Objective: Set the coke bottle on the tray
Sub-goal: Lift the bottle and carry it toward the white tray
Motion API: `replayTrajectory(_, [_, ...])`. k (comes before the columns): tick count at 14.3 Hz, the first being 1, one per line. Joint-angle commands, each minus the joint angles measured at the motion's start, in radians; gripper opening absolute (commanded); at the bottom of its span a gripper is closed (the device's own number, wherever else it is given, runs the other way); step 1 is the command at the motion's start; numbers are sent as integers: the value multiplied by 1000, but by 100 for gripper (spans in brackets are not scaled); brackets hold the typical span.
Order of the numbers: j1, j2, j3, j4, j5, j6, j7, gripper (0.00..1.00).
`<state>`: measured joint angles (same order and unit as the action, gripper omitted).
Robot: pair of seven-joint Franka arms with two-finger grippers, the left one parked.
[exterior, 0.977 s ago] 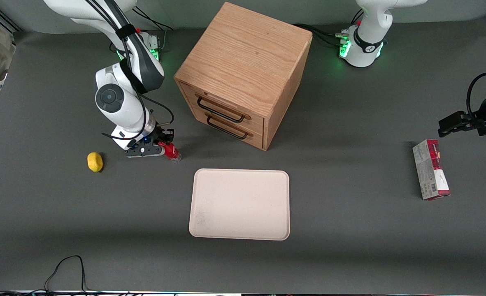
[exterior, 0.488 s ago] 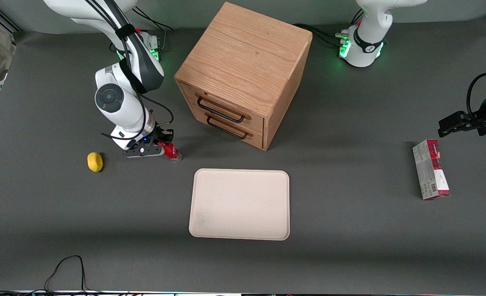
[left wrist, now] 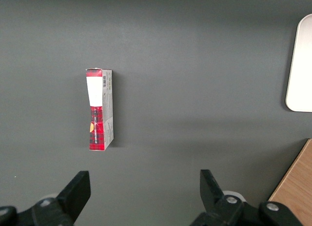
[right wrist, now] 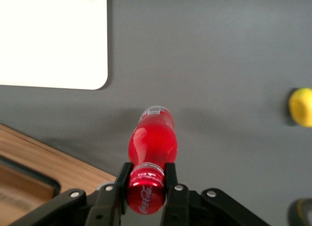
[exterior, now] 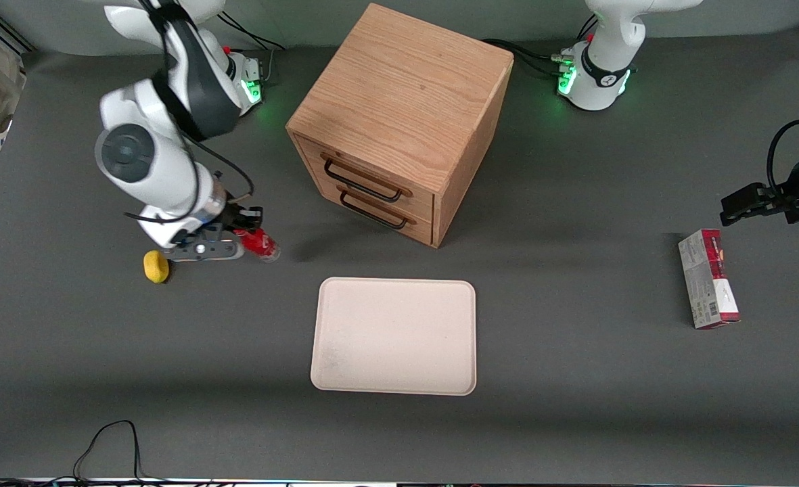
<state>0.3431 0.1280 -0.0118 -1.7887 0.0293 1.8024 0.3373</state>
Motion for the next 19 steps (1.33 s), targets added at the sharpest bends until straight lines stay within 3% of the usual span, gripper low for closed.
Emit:
replayTrajectory(1, [-13, 59, -4, 254, 1, -211, -9, 0])
replayTrajectory(5, [-71, 235, -7, 680, 27, -556, -72, 0])
replayTrajectory(7, [-88, 297, -5, 797, 29, -615, -87, 0])
replayTrajectory(12, [-87, 338, 6, 830, 30, -594, -77, 0])
replayTrajectory(14, [-87, 427, 33, 899, 30, -563, -55, 0])
replayTrajectory(17, [-87, 538, 133, 942, 30, -398, 128, 0])
replayTrajectory(19, [-67, 605, 147, 945, 24, -275, 224, 0])
